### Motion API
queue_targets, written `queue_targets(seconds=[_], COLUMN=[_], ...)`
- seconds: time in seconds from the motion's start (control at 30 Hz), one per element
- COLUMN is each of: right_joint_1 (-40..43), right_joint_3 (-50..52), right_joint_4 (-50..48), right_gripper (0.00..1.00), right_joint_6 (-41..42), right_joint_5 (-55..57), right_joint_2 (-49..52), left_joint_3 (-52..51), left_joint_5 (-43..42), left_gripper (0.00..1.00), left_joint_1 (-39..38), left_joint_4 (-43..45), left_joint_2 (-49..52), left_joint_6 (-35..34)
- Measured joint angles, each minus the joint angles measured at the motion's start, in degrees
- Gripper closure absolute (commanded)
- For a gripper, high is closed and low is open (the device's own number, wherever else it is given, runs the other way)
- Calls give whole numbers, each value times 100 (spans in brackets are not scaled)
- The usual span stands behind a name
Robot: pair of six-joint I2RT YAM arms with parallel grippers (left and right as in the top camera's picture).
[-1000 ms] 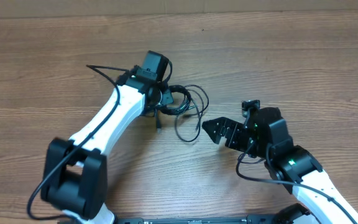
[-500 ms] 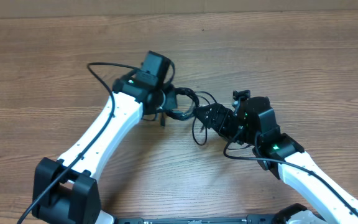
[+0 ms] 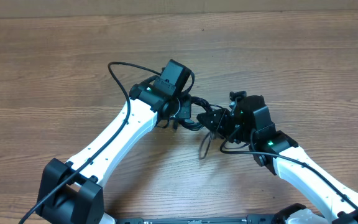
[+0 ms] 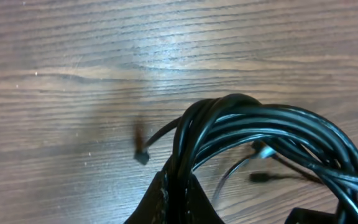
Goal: Untangle cables
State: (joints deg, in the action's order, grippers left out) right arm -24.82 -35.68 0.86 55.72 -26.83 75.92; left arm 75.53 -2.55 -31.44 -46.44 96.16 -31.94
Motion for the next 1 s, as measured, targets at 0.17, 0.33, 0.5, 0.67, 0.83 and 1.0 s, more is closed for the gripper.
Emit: queue_targets(seconds=[0.17,0.33,0.5,0.67,0.83,1.0], right_joint_1=[7,48,72,72,72,72], right_joint_3=[-2,-76,-208,-236,-238,-238], right_joint_4=[4,33,129,201,223,284], right_gripper=[96,96,96,96,96,96], right_joint_6=[-221,-614,-796,-822,-844,-868], right_joint_5=[-20,-31,-31,-17,188,315], right_joint_2=[0,0,0,-2,-42,-66], left_joint_3=[0,-2,-4,-7,-7,-7], left_joint_5=[-350,-1355,-2291,-2914,-3453,-3744], left_gripper=[96,96,95,96,96,96], left_joint_1=[168,634,1084,1329,1464,1510], left_joint_4=[15,308,520,557,662,732], left_joint_2=[0,0,0,0,0,0], left_joint_6=[-726,-1300,-1711,-2094,-2232,-2664])
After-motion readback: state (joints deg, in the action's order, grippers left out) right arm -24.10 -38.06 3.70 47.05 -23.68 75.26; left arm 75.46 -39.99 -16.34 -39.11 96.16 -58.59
